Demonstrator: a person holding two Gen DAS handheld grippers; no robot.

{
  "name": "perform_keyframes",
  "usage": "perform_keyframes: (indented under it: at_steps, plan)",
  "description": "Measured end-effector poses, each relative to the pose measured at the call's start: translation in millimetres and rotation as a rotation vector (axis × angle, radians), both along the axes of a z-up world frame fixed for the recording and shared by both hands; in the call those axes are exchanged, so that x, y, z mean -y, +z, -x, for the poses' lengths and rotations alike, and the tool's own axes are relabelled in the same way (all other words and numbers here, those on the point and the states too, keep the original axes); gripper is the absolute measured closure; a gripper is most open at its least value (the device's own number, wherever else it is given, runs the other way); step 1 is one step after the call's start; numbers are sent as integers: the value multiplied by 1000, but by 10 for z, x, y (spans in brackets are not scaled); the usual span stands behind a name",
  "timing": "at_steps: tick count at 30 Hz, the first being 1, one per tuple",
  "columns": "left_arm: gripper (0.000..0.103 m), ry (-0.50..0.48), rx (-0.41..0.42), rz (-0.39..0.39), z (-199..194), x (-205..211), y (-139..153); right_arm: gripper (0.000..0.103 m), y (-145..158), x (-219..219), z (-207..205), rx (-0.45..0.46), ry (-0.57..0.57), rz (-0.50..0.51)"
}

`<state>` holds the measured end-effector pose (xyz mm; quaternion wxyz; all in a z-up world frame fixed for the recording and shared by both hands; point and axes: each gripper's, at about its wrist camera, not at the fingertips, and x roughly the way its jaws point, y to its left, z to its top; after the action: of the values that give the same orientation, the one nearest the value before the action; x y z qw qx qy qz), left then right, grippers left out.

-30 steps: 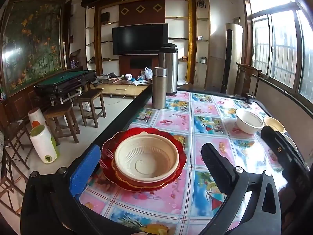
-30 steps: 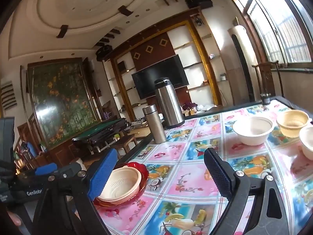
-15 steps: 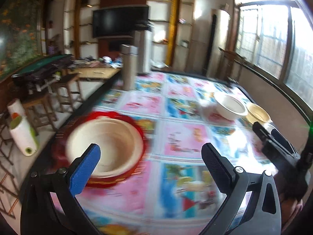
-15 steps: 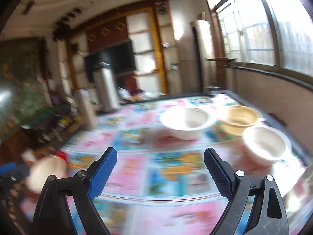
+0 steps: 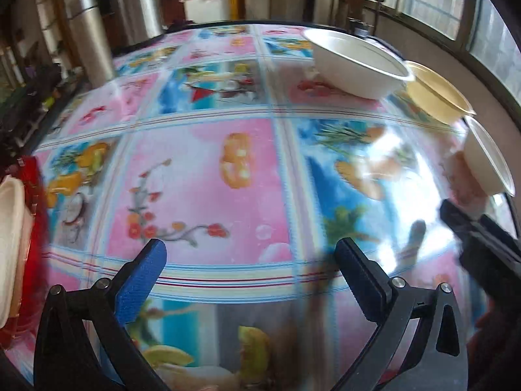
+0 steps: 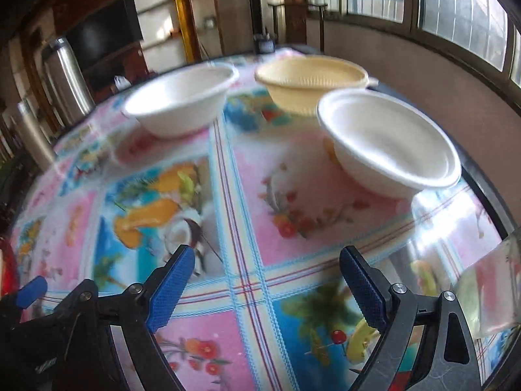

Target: Organize plates and bowls

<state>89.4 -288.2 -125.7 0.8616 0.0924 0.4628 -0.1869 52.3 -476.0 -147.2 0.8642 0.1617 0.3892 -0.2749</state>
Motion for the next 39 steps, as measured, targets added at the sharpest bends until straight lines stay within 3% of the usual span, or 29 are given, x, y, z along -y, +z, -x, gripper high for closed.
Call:
perform_keyframes:
  at_steps: [4,39]
  plan:
    - [0,-3,43,1,91,32,-23,0,-26,-81,-73,-71,18,42]
    - [0,-13,41,1,-15,12,-40,0,-28,-98,-175,-73,45,35]
